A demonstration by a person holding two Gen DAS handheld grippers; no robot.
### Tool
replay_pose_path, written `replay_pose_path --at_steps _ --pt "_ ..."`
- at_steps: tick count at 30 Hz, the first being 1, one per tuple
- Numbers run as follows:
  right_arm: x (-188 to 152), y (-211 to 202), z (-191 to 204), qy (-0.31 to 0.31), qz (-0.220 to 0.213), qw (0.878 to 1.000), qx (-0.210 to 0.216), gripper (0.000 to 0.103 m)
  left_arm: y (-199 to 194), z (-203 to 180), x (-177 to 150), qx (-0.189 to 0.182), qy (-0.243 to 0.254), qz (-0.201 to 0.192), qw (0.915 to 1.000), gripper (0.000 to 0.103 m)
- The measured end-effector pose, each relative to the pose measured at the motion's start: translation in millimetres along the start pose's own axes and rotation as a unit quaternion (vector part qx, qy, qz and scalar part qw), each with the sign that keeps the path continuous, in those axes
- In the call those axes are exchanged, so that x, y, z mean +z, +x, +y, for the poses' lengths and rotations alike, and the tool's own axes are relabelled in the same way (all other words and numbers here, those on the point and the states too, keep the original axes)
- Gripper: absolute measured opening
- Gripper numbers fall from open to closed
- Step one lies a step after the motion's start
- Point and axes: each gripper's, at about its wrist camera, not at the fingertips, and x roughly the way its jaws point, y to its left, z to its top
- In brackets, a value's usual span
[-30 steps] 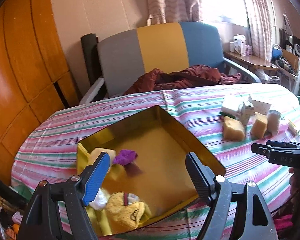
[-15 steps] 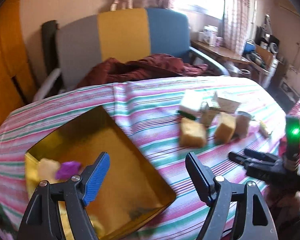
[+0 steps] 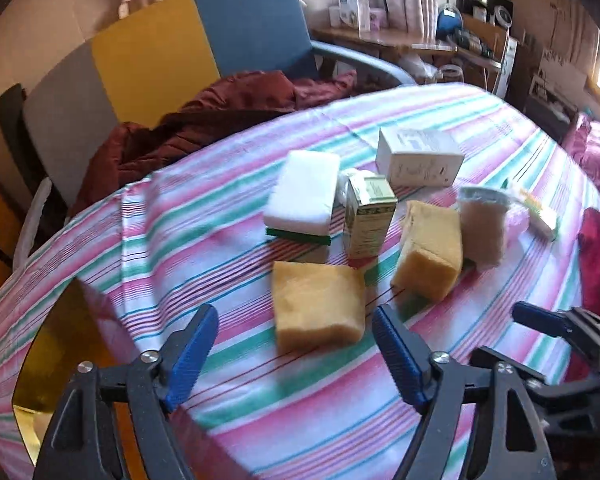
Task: Organize objects
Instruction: 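Move the left gripper to another yellow sponge and grasp it, then grasp the small green-white box with the right gripper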
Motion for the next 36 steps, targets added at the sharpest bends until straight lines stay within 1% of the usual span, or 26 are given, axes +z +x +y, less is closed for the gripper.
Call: replay_pose_path --at_steps 3,5,7,10,11,12,13,15,19,23,24,26,28,30,31,34,35,36 --pt "1.9 2.8 -7.2 0.008 0.002 1.0 -0.003 0.078 20.1 -6.2 4.7 -0.002 0.008 0.019 0.9998 0.084" --pt "2.8 4.5 -10.7 0.012 0.003 1.0 -0.006 0.078 29.5 -8.7 6.9 -0.004 0.009 0.019 0.9998 0.086" --pt "3.8 6.6 -13.1 0.015 0.005 1.0 -0.007 0.078 41.6 -10.3 8.4 0.003 0.008 0.033 0.9994 0.086" --pt "5.0 8.3 -15.1 0.017 0.008 1.0 -0.01 0.078 53.7 -7.9 9.3 -0.004 -0.002 0.043 0.9991 0.085" --pt "6.0 8.5 -15.5 0.019 0.008 1.0 -0.012 0.078 57.9 -7.1 8.8 -0.008 -0.004 0.05 0.9987 0.082" --pt "7.3 8.2 -15.5 0.019 0.006 1.0 -0.014 0.078 62.2 -3.5 6.7 -0.027 -0.017 0.057 0.9979 0.069" --pt "9.3 5.8 -14.6 0.018 0.0 1.0 -0.018 0.078 63.3 0.0 5.5 -0.049 -0.034 0.061 0.9964 0.064" --pt "14.0 0.8 -12.2 0.014 -0.01 1.0 -0.02 0.078 57.3 4.6 3.1 -0.048 -0.049 0.054 0.9962 0.062" --pt "29.7 -9.7 4.5 -0.014 -0.037 0.999 -0.013 0.078 26.3 19.7 -5.6 -0.056 -0.077 0.016 0.9954 0.062" --pt "52.8 -0.4 27.5 -0.044 -0.042 0.998 -0.012 0.077 -11.1 35.1 -16.0 -0.053 -0.098 -0.02 0.9936 0.062" --pt "58.1 4.2 33.5 -0.05 -0.042 0.998 -0.013 0.076 -21.8 39.5 -20.7 -0.047 -0.104 -0.03 0.993 0.062" --pt "69.5 16.5 45.8 -0.063 -0.039 0.997 -0.021 0.073 -31.9 48.9 -26.4 -0.041 -0.112 -0.038 0.9921 0.062" --pt "79.1 31.4 55.6 -0.074 -0.028 0.996 -0.028 0.07 -41.4 61.4 -33.8 -0.04 -0.128 -0.042 0.9901 0.062" --pt "87.8 49.5 61.7 -0.083 -0.015 0.996 -0.032 0.063 -47.3 71.1 -39.7 -0.037 -0.14 -0.043 0.9885 0.062" --pt "90.9 58.4 64.5 -0.085 -0.008 0.996 -0.036 0.062 -50.3 78.0 -44.7 -0.036 -0.15 -0.044 0.987 0.062" --pt "99.1 85.2 69.7 -0.092 0.015 0.995 -0.044 0.05 -58.1 92.4 -56.9 -0.032 -0.171 -0.046 0.9838 0.062" --pt "99.5 90.5 70.5 -0.095 0.02 0.994 -0.05 0.038 -61.0 96.7 -60.9 -0.03 -0.178 -0.047 0.9825 0.062" --pt "99.4 95.1 70.8 -0.099 0.024 0.993 -0.057 0.034 -63.6 101.2 -64.8 -0.03 -0.186 -0.047 0.981 0.062"
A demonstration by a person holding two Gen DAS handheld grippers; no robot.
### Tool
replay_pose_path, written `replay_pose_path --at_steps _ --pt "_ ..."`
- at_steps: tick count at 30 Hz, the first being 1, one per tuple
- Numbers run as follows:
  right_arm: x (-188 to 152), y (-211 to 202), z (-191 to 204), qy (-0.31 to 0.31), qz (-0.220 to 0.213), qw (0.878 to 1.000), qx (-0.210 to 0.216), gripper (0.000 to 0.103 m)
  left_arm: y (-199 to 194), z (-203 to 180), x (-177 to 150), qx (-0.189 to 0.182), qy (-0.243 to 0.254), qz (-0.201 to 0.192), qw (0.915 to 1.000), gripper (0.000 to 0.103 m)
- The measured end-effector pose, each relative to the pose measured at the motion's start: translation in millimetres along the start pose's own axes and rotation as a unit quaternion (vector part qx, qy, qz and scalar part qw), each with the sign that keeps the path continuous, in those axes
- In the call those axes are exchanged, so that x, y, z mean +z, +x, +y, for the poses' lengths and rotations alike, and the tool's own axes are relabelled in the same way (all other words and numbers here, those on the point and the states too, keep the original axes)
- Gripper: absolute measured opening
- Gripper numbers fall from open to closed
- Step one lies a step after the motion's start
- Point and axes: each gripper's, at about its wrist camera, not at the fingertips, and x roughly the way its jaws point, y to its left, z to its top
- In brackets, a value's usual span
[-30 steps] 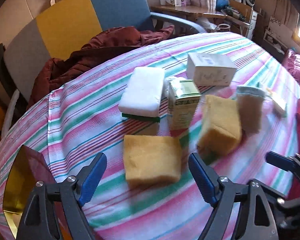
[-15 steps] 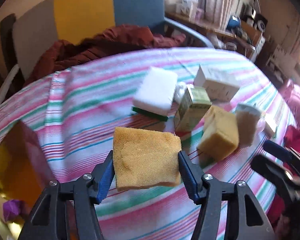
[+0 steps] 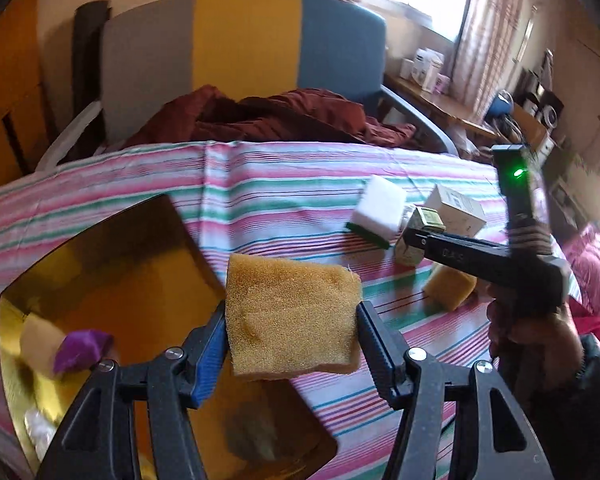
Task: Organize objects
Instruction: 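Grasp the small green-white box with the right gripper, then carry the sponge and green-white box into the gold tray and release both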
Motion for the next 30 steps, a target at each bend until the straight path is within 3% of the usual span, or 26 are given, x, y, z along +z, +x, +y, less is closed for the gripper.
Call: replay_pose_path --at_steps 4,7,16,19,26,30 --pt "-3.2 -10.3 4.6 -0.008 -0.018 1.0 -0.021 0.032 -17.1 23.4 -9.3 0.007 -0.028 -0.01 0.9995 0.062" --pt "-8.3 -32.2 13.3 -0.015 -0.035 0.999 -0.009 0.032 -28.4 43.9 -16.4 0.015 -0.051 -0.016 0.9984 0.062" --pt "-22.2 -83.2 94.8 -0.096 -0.056 0.988 0.105 0.032 -54.7 125.1 -24.2 0.066 -0.128 -0.035 0.989 0.062" --pt "-28.6 -84.9 128.8 -0.127 -0.04 0.98 0.147 0.032 -62.7 153.2 -26.1 0.08 -0.159 -0.039 0.9833 0.062" --pt "-47.4 -64.7 200.0 -0.182 0.013 0.966 0.185 0.032 -80.5 195.8 -46.8 0.132 -0.192 -0.043 0.9715 0.064" --pt "-54.1 -56.4 231.0 -0.188 0.042 0.953 0.234 0.035 -76.2 211.7 -61.3 0.147 -0.208 -0.029 0.9665 0.079"
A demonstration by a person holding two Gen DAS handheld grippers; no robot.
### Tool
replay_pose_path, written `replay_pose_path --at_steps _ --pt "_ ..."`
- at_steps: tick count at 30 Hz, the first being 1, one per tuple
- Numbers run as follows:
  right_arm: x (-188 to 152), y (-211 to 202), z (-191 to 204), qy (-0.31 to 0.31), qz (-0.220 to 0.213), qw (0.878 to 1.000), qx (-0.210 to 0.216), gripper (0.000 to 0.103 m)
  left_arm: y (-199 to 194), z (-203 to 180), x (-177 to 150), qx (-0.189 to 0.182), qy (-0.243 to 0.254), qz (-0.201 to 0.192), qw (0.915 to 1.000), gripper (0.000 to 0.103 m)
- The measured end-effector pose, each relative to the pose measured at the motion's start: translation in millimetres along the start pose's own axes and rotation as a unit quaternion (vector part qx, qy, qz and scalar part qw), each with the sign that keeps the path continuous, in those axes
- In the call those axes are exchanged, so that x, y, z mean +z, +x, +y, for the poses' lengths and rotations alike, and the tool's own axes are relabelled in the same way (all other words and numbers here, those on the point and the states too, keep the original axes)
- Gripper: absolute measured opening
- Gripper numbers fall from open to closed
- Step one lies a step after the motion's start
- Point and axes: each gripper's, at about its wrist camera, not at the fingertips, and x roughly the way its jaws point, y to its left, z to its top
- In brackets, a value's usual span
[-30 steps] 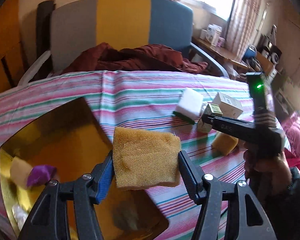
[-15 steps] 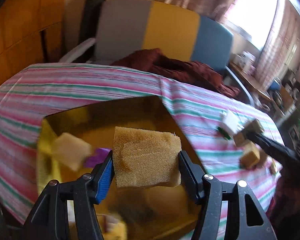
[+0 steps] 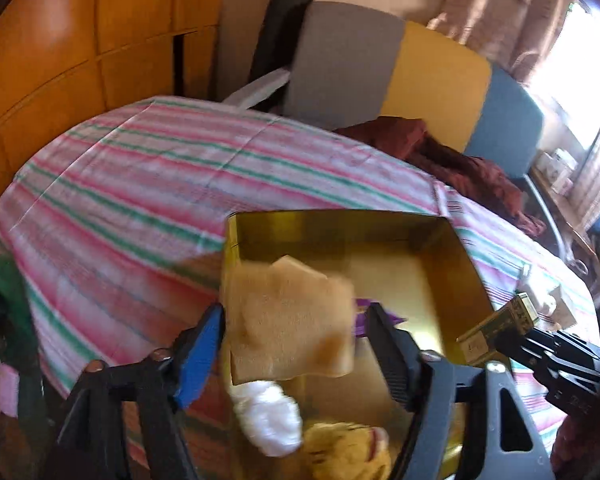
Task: Organize objects
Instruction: 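Carry the sponge and green-white box into the gold tray and release both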
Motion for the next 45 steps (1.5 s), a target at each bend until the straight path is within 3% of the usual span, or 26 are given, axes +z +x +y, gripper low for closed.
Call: replay_pose_path --at_steps 5,10,15,23,27,45 --pt "-1.6 -1.4 19.9 -0.007 -0.007 1.0 0.022 0.044 -5.7 13.1 -10.4 -0.001 -0.021 -0.004 0.9998 0.08" --pt "-17.6 -11.5 25.1 -0.018 -0.008 1.0 -0.005 0.048 -20.5 10.4 -19.9 0.005 -0.017 -0.027 0.9995 0.08" --pt "-29.7 -21.4 23.8 -0.014 -0.015 0.999 -0.027 0.061 -34.9 -4.8 -32.8 0.005 0.003 -0.042 0.9991 0.08" --pt "-51.5 -31.9 26.2 -0.018 -0.023 0.998 -0.047 0.066 -51.7 -23.7 -47.2 0.007 0.031 -0.054 0.998 0.08" --pt "-58.1 -37.7 26.8 -0.018 -0.03 0.998 -0.052 0.068 -61.0 -32.7 -52.7 0.025 0.051 -0.069 0.996 0.08" --pt "-78.2 -59.6 -6.2 0.028 -0.045 0.996 -0.075 0.072 -71.8 -66.1 -66.9 -0.004 0.103 -0.067 0.9924 0.08"
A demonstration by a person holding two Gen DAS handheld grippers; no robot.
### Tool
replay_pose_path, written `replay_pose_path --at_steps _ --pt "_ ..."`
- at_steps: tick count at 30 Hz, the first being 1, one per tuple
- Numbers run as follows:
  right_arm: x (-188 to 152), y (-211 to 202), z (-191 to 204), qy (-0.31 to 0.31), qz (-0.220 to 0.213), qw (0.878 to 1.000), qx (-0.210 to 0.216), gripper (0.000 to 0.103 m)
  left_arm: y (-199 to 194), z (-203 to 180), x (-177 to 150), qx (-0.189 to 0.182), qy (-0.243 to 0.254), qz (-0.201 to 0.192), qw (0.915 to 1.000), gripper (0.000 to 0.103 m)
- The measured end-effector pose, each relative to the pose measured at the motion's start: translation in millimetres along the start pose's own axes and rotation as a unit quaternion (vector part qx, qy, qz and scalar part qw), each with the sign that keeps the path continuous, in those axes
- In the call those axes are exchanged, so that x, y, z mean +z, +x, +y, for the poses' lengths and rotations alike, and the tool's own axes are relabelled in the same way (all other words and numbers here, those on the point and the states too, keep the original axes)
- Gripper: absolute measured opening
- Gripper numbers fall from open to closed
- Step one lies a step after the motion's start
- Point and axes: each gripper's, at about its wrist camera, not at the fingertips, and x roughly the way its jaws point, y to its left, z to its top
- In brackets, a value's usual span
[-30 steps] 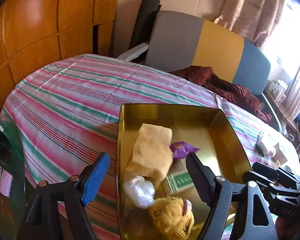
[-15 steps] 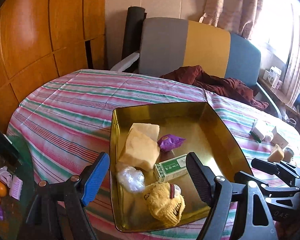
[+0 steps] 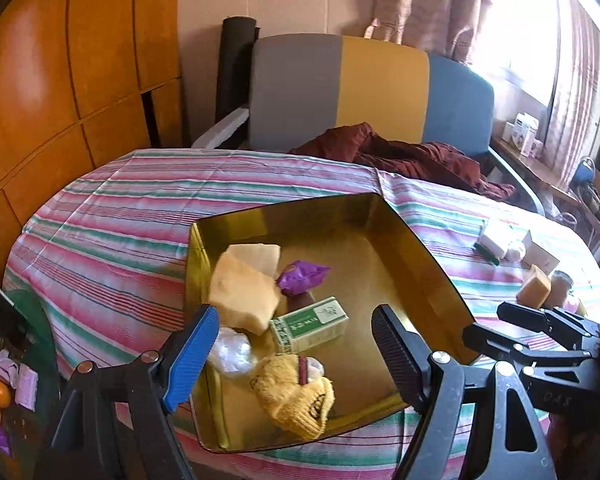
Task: Organize objects
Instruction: 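Carry the sponge and green-white box into the gold tray and release both, then move both grippers back toward the remaining items on the cloth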
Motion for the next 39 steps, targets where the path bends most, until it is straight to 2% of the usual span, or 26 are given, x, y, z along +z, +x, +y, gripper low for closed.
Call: replay_pose_path --at_steps 13,21,26,33,39 --pt "-16.6 -10.9 -61.7 0.065 0.007 0.997 -0.041 0.074 17.5 -33.2 3.5 -0.038 0.019 0.03 0.9987 0.08" --pt "-33.6 -27.8 -115.1 0.113 0.01 0.99 -0.085 0.075 24.0 -66.8 6.1 -0.102 0.059 0.045 0.992 0.079" --pt "-43.0 -43.7 -151.7 0.147 0.012 0.983 -0.113 0.075 28.5 -89.1 7.6 -0.128 0.081 0.051 0.9872 0.079" --pt "-48.5 -72.2 -202.8 0.189 0.011 0.97 -0.152 0.075 36.9 -111.2 4.5 -0.136 0.108 0.07 0.9822 0.079" --pt "-57.3 -96.3 -256.4 0.22 0.022 0.953 -0.206 0.075 38.7 -124.0 1.7 -0.148 0.123 0.076 0.9783 0.079"
